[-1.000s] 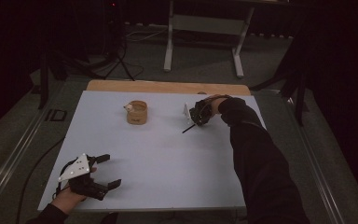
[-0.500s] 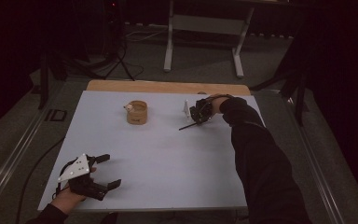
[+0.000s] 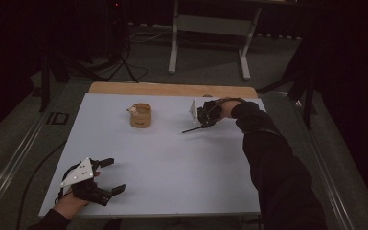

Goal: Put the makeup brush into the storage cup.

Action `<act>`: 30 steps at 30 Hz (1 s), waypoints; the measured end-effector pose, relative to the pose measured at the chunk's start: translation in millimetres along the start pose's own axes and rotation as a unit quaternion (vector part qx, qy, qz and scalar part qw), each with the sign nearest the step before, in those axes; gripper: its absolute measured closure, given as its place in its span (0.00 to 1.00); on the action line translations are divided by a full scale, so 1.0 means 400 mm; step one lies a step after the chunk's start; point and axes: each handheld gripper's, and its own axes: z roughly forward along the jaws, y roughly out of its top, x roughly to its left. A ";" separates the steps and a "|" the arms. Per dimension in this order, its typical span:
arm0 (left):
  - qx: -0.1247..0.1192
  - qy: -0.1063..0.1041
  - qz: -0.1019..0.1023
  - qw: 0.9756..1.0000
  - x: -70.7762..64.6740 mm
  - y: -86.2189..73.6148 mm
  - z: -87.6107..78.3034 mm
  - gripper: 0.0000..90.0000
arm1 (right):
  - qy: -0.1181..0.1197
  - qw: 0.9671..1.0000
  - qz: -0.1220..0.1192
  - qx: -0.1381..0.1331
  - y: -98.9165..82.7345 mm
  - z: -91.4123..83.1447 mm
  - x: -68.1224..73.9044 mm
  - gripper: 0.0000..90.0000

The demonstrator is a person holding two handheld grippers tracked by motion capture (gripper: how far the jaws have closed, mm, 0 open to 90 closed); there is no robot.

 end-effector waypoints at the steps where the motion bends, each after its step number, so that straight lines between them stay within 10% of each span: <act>1: 0.000 0.000 0.000 1.000 0.000 0.000 0.000 0.00 | 0.002 1.000 0.004 -0.004 0.002 -0.004 0.005 0.95; 16: -0.006 -0.007 0.005 1.000 -0.003 0.010 0.009 0.00 | -0.002 0.998 0.049 -0.027 0.025 -0.064 0.081 0.95; 30: -0.013 -0.011 0.008 1.000 -0.013 0.026 0.018 0.00 | 0.031 0.981 0.189 -0.036 0.023 -0.086 0.130 0.95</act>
